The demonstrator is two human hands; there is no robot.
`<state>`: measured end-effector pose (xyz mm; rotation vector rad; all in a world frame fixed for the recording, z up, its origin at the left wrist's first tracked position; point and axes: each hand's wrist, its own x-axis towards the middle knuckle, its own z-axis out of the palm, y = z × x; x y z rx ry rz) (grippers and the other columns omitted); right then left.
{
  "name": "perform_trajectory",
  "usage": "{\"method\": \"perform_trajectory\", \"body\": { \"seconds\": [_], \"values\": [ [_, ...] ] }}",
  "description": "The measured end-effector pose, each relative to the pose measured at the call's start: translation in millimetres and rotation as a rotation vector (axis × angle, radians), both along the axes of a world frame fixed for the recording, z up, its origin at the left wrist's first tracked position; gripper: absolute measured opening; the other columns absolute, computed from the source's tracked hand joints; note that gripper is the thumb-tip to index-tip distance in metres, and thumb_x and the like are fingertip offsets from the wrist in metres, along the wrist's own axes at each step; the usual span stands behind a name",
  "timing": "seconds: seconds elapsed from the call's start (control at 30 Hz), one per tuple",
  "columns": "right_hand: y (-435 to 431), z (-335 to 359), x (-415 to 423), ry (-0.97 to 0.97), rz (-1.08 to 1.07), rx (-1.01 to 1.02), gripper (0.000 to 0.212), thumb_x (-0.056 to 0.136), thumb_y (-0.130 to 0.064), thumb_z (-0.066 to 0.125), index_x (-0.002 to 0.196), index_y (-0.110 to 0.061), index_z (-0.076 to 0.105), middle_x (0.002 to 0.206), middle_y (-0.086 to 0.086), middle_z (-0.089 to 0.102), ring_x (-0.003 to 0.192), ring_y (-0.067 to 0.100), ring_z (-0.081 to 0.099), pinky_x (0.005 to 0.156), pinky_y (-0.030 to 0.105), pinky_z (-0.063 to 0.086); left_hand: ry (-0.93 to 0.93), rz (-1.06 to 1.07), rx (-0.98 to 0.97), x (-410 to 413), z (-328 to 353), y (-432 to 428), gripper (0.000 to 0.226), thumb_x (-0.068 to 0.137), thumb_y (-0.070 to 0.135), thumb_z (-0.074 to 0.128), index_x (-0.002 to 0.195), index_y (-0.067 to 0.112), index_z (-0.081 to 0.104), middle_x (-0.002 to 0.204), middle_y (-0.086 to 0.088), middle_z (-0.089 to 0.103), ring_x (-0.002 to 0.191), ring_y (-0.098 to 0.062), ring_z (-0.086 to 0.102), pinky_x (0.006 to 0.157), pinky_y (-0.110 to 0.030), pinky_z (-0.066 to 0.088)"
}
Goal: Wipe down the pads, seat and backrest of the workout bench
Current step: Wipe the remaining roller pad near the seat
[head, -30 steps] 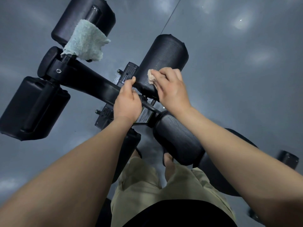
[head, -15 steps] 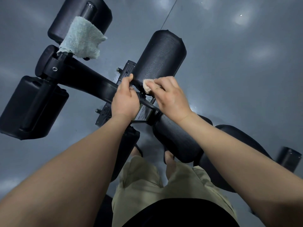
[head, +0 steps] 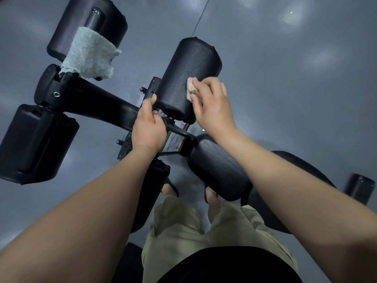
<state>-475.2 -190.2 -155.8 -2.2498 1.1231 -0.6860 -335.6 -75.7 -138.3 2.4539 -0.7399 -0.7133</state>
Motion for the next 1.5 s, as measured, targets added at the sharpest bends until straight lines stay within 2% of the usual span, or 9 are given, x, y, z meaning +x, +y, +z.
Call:
{"method": "perform_trajectory", "body": {
  "seconds": [0.4, 0.53, 0.73, 0.9, 1.07, 1.2, 1.27, 1.4, 1.5],
  "values": [
    [37, 0, -23, -0.025, 0.124, 0.094, 0.039, 0.084, -0.001, 0.054, 0.12, -0.008, 0.065, 0.109, 0.01, 0.056, 0.099, 0.03, 0.056, 0.078, 0.04, 0.052, -0.006, 0.018, 0.005, -1, -3, 0, 0.047, 0.097, 0.02, 0.034, 0.139, 0.038, 0.043, 0.141, 0.011, 0.056, 0.121, -0.018, 0.055, 0.091, -0.028, 0.038],
    [-7, 5, -15, -0.086, -0.11, 0.135, 0.036, 0.088, -0.002, 0.051, 0.12, -0.011, 0.066, 0.109, 0.008, 0.055, 0.098, 0.026, 0.058, 0.084, 0.036, 0.052, 0.001, 0.027, 0.003, -2, -1, -2, 0.047, 0.096, 0.019, 0.034, 0.138, 0.038, 0.043, 0.141, 0.013, 0.055, 0.122, -0.018, 0.054, 0.092, -0.028, 0.038],
    [19, -8, -11, -0.041, -0.178, 0.194, 0.02, 0.091, -0.006, 0.057, 0.109, -0.002, 0.063, 0.095, 0.015, 0.052, 0.074, 0.03, 0.055, 0.064, 0.042, 0.051, -0.004, 0.023, -0.005, -2, -2, -1, 0.047, 0.096, 0.019, 0.035, 0.138, 0.038, 0.044, 0.141, 0.012, 0.056, 0.123, -0.019, 0.054, 0.096, -0.03, 0.039],
    [60, -12, -20, -0.008, -0.129, 0.256, 0.014, 0.087, -0.006, 0.064, 0.101, 0.0, 0.064, 0.091, 0.016, 0.053, 0.067, 0.031, 0.055, 0.06, 0.029, 0.039, -0.01, 0.008, -0.011, -2, -1, -1, 0.044, 0.097, 0.018, 0.034, 0.136, 0.034, 0.045, 0.146, 0.015, 0.052, 0.126, -0.016, 0.052, 0.094, -0.026, 0.036],
    [77, -9, -26, 0.021, 0.148, 0.232, 0.023, 0.083, -0.009, 0.063, 0.106, -0.011, 0.064, 0.09, 0.012, 0.053, 0.075, 0.033, 0.059, 0.062, 0.04, 0.052, -0.012, 0.009, -0.026, -1, -1, -1, 0.045, 0.097, 0.017, 0.034, 0.137, 0.032, 0.046, 0.145, 0.013, 0.053, 0.128, -0.018, 0.052, 0.096, -0.025, 0.036],
    [56, 7, -21, -0.16, -0.161, 0.368, 0.019, 0.088, -0.008, 0.058, 0.104, -0.013, 0.067, 0.091, -0.007, 0.049, 0.081, 0.003, 0.052, 0.076, 0.026, 0.045, -0.006, 0.015, -0.031, 0, -3, 0, 0.045, 0.096, 0.018, 0.035, 0.136, 0.034, 0.046, 0.143, 0.012, 0.054, 0.125, -0.017, 0.053, 0.095, -0.027, 0.037],
    [35, 8, -14, -0.202, -0.289, 0.37, 0.019, 0.091, -0.01, 0.057, 0.107, -0.013, 0.065, 0.102, -0.001, 0.053, 0.087, 0.007, 0.052, 0.079, 0.027, 0.045, -0.017, 0.012, -0.032, 0, -4, -1, 0.046, 0.096, 0.017, 0.036, 0.138, 0.034, 0.045, 0.143, 0.012, 0.054, 0.125, -0.016, 0.052, 0.095, -0.026, 0.036],
    [14, 2, 0, -0.193, -0.169, 0.283, 0.017, 0.094, -0.008, 0.054, 0.11, -0.011, 0.062, 0.106, 0.003, 0.056, 0.099, 0.004, 0.05, 0.079, 0.014, 0.042, -0.033, -0.002, -0.062, 0, -3, 0, 0.047, 0.096, 0.016, 0.037, 0.138, 0.034, 0.045, 0.142, 0.008, 0.051, 0.122, -0.014, 0.051, 0.095, -0.025, 0.035],
    [14, -8, -1, -0.166, -0.135, 0.243, 0.017, 0.089, -0.002, 0.053, 0.104, -0.006, 0.059, 0.105, 0.01, 0.053, 0.092, 0.015, 0.053, 0.074, 0.026, 0.047, -0.036, -0.008, -0.075, -2, 0, 0, 0.047, 0.096, 0.014, 0.036, 0.138, 0.033, 0.044, 0.142, 0.008, 0.049, 0.116, -0.011, 0.051, 0.093, -0.026, 0.035]
  ]
}}
